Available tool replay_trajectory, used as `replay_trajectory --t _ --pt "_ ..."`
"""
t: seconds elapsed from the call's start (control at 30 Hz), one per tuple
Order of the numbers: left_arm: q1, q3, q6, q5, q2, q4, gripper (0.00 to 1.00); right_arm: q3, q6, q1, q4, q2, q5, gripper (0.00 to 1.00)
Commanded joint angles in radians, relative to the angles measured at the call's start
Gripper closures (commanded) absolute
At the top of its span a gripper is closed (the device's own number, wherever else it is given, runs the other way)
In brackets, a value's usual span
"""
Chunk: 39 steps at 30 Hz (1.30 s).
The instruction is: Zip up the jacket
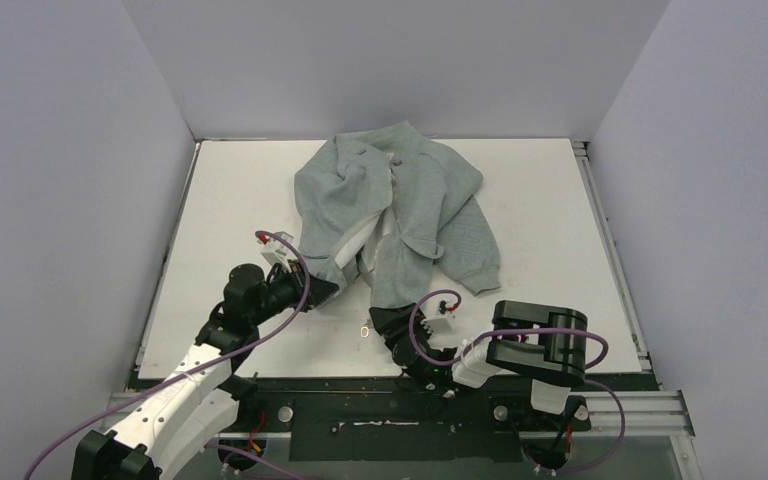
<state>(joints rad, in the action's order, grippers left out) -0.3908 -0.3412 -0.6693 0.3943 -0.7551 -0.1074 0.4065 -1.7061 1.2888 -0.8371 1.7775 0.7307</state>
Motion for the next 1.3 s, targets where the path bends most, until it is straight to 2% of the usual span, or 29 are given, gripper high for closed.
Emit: replay_trajectory --t 0.0,0.07,0.27,0.37,0.53,0.7,0.87,1.13,1.27 --pt "0.006 -0.035 0.014 0.025 -0.004 -0.043 1.00 -0.029 0.095 -0.020 0.217 0.068 -0.144 0.44" --pt "0.006 -0.030 0.011 0.039 -0.010 -0.056 1.00 -0.029 0.098 -0.031 0.206 0.082 -0.164 0.46" --pt "0.004 0.002 -0.010 0.066 -0.064 -0.122 1.00 -0.027 0.139 -0.051 0.155 0.118 -0.201 0.64" --pt "0.000 0.011 -0.036 0.073 -0.128 -0.170 1.00 -0.042 0.174 -0.059 0.145 0.099 -0.202 0.72" --pt "-0.043 0.014 -0.059 0.028 -0.237 -0.262 1.00 -0.098 0.253 -0.078 0.089 0.045 -0.220 0.80" --pt "-0.124 -0.010 -0.051 -0.083 -0.345 -0.300 1.00 -0.130 0.366 -0.087 0.078 -0.009 -0.274 0.84" --pt "-0.175 0.003 -0.047 -0.171 -0.448 -0.382 1.00 -0.195 0.378 -0.087 0.039 -0.064 -0.305 0.88" --pt "-0.256 -0.025 -0.057 -0.204 -0.647 -0.522 1.00 -0.204 0.440 -0.089 0.070 -0.108 -0.346 0.87" --pt "-0.282 -0.051 -0.048 -0.221 -0.704 -0.530 1.00 -0.198 0.436 -0.091 0.097 -0.125 -0.330 0.85"
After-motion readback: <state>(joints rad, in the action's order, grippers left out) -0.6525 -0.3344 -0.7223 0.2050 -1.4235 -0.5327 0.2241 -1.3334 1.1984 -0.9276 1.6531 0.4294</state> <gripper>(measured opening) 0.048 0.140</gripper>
